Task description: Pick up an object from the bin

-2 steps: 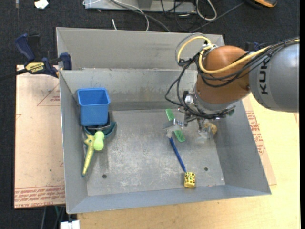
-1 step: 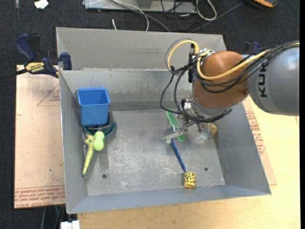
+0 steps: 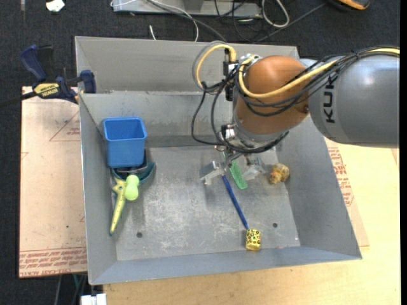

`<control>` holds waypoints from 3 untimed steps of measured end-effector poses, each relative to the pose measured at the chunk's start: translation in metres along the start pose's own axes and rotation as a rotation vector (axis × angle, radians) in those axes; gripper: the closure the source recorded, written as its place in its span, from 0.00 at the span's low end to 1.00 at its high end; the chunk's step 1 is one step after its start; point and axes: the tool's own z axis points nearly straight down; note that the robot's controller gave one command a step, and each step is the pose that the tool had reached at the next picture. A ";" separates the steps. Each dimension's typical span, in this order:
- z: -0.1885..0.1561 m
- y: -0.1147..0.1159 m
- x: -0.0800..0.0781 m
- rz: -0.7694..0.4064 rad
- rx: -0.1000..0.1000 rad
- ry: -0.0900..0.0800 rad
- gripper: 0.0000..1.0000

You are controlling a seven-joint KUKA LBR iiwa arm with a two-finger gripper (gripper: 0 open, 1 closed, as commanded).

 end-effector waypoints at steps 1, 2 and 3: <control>0.010 0.003 -0.004 0.095 -0.002 -0.001 0.00; 0.019 0.028 0.021 -0.210 0.000 -0.001 0.00; 0.013 0.006 0.029 0.040 0.003 -0.003 0.00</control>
Offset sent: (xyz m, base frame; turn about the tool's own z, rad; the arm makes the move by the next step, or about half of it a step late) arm -0.0556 -0.0506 -0.0286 -0.0763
